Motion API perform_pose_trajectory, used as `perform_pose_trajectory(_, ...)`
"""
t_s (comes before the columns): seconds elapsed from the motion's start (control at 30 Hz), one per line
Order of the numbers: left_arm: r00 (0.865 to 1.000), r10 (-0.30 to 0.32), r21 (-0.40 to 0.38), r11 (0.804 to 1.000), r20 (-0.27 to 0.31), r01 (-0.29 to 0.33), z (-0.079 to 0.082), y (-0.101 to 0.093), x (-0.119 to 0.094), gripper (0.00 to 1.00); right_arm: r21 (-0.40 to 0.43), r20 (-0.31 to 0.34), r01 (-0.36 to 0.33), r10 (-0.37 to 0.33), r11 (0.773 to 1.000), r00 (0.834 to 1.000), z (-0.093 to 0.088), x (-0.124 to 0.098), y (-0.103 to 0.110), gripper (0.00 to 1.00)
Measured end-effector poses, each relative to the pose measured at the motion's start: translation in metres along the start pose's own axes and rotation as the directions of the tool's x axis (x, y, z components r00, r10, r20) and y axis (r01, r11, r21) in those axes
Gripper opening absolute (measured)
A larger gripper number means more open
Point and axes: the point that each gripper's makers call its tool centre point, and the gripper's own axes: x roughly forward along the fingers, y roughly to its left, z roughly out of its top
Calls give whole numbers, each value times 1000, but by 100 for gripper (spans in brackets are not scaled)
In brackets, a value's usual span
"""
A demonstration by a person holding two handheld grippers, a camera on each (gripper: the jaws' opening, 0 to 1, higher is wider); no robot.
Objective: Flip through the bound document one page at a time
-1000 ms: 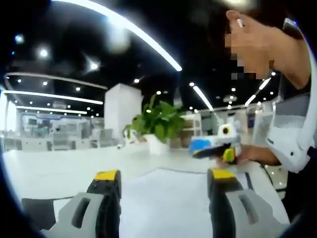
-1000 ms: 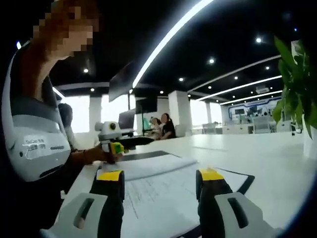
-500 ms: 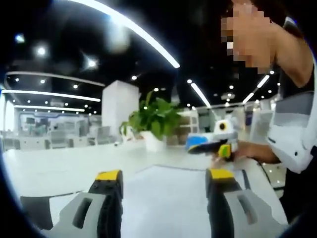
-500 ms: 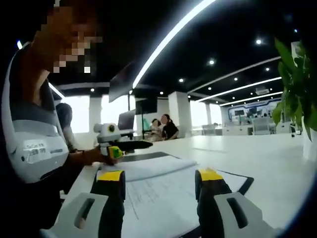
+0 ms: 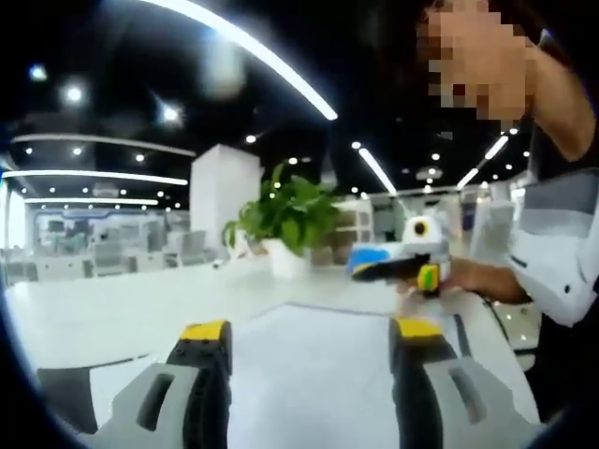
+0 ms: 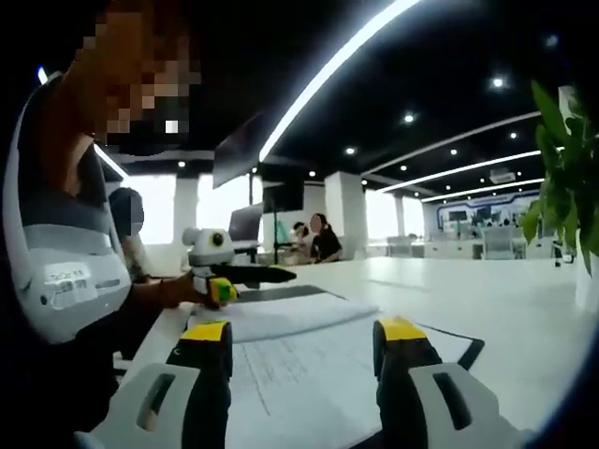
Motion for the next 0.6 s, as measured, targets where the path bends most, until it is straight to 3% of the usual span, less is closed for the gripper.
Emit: perform_pose_trajectory(0.6,1000,-26,-5,1000,-15,26,-2,-10,3,70,-14,28,4,-4,1000,1000,6,-4,2,62)
